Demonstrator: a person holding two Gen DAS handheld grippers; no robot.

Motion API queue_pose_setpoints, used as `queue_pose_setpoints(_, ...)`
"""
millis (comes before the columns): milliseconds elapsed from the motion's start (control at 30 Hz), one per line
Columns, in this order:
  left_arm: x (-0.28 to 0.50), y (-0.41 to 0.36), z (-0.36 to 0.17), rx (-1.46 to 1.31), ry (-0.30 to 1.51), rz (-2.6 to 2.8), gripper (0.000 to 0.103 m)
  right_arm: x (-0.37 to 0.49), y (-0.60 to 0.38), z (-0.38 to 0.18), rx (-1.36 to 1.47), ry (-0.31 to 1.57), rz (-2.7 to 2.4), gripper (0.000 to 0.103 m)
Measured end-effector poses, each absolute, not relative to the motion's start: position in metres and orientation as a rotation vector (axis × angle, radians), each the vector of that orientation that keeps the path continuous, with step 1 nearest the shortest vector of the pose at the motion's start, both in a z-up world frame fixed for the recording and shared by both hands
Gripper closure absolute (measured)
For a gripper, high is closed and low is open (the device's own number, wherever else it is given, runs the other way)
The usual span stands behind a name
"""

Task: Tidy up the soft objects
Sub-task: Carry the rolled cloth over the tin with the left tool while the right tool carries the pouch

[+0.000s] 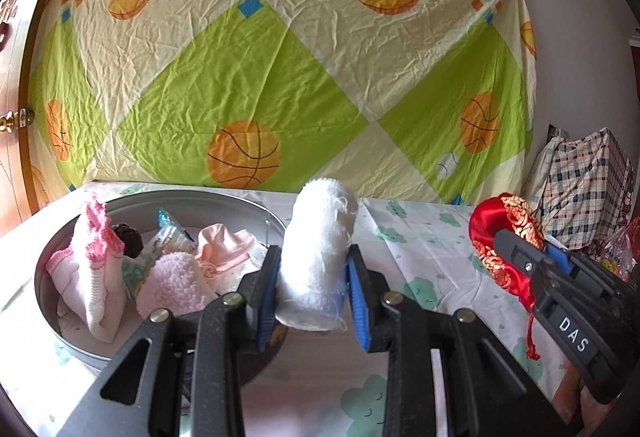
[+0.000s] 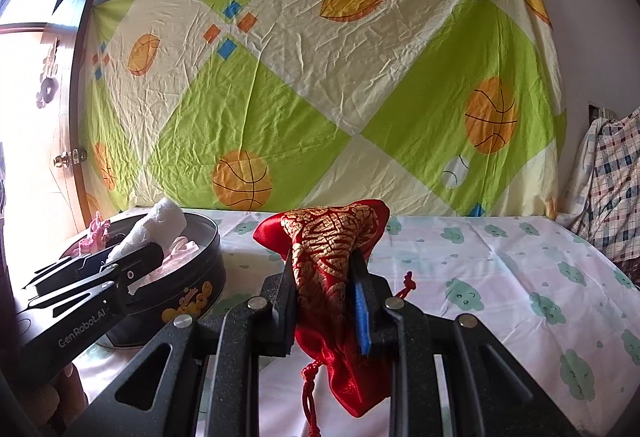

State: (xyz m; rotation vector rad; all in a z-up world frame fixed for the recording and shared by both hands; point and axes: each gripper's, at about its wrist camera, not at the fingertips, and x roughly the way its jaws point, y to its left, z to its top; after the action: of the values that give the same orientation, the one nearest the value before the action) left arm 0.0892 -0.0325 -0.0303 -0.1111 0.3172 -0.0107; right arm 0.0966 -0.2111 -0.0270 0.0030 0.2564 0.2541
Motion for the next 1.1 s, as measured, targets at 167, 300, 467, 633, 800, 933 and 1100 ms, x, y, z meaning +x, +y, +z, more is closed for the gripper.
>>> queue_pose_setpoints(167, 0.088, -0.023, -0.029, -0.111, 0.308, 0.014, 0.073, 0.093, -0.202, -0.028, -0.004, 0.256, 0.279, 0.078)
queue_pose_setpoints(300, 0.089, -0.015, -0.030, -0.121, 0.317, 0.028, 0.073, 0.092, -0.195, -0.028, -0.009, 0.257, 0.296, 0.078)
queue_pose_setpoints(467, 0.087, -0.010, -0.031, -0.124, 0.319, 0.036, 0.073, 0.090, -0.187, -0.028, -0.013, 0.255, 0.308, 0.078)
queue_pose_setpoints(633, 0.087, -0.005, -0.031, -0.129, 0.318, 0.045, 0.073, 0.088, -0.182, -0.029, -0.013, 0.254, 0.321, 0.078)
queue_pose_setpoints(800, 0.085, -0.001, -0.031, -0.130, 0.318, 0.054, 0.073, 0.087, -0.174, -0.029, -0.021, 0.255, 0.336, 0.078)
queue_pose_setpoints(933, 0.084, 0.004, -0.031, -0.133, 0.317, 0.064, 0.073, 0.087, -0.167, -0.030, -0.023, 0.259, 0.348, 0.078)
queue_pose_setpoints(1100, 0.082, 0.010, -0.031, -0.130, 0.312, 0.074, 0.073, 0.088, -0.160, -0.030, -0.025, 0.263, 0.358, 0.078)
